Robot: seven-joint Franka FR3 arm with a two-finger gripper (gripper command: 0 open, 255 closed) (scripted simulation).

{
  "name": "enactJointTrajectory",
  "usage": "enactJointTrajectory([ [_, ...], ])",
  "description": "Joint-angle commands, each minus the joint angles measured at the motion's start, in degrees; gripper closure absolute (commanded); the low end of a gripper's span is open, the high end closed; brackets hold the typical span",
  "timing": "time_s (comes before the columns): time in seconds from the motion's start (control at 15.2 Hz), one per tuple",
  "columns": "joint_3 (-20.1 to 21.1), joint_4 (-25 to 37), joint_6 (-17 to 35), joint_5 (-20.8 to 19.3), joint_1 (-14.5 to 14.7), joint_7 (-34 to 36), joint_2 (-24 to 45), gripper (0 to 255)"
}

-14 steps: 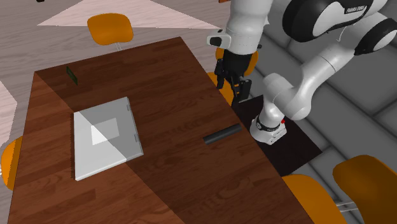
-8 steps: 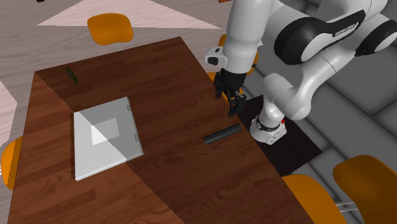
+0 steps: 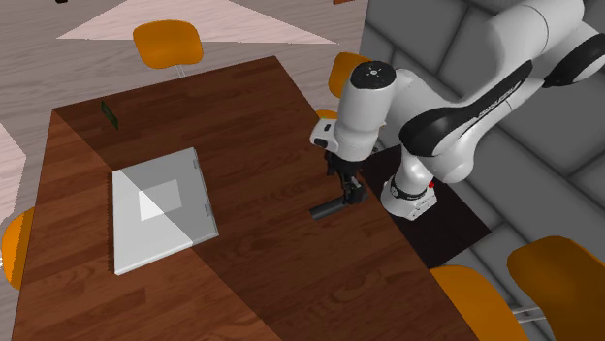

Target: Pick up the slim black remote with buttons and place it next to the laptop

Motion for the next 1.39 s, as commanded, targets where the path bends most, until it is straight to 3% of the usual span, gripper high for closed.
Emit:
enactJointTrajectory([
  [0.0,0.93,-3.11,3.15,-0.72,-0.41,0.94,0.93,0],
  [0.26,3.03,-8.07,9.36,-1.94,-1.15,3.27,4.02,0],
  [0.73,3.24,-11.93,16.16,-2.12,-1.46,3.44,6.96,0],
  [1.25,3.25,-12.21,16.73,-2.15,-1.5,3.45,7.25,0],
  [1.32,3.25,-12.21,16.73,-2.15,-1.5,3.45,7.25,255],
])
